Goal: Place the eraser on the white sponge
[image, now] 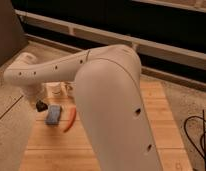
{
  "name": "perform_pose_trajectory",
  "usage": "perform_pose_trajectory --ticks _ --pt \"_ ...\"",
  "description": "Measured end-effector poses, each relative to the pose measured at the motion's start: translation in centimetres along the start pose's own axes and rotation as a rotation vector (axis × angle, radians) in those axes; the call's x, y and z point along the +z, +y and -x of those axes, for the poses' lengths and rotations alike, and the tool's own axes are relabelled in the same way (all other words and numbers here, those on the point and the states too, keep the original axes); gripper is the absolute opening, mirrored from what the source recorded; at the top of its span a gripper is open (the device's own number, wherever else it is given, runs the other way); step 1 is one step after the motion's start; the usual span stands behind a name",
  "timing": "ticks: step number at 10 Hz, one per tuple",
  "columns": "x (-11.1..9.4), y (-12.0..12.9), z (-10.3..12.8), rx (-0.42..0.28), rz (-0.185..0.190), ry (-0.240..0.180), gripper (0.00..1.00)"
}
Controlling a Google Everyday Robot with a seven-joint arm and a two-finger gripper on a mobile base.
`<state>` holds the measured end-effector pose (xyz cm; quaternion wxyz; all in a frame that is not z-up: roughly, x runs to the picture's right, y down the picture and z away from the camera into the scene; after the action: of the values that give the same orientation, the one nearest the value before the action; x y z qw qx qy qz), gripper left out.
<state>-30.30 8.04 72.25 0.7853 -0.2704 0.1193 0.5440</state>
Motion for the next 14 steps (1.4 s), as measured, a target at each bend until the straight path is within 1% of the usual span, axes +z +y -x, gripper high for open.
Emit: perform_pose_trajectory --ticks 1,3,5,8,10,11,14 --pt "0.6 -0.2 0.1 -0.015 -0.014 -0.017 0.0" --pt "1.5 -0.4 -0.1 -0.029 -0.032 -0.03 0.0" --pt "2.3 -1.0 -0.6 -0.021 -0.051 -0.026 0.0" --pt "3.7 -1.7 -1.7 0.008 -0.079 0.005 0.0" --pt "4.2 -1.8 -2.1 0.033 -0.099 0.019 0.0" --pt "4.6 -2.3 -2.4 0.067 -0.124 0.029 0.0" --pt "5.3 -3.2 -3.0 0.125 -0.172 0.048 0.0"
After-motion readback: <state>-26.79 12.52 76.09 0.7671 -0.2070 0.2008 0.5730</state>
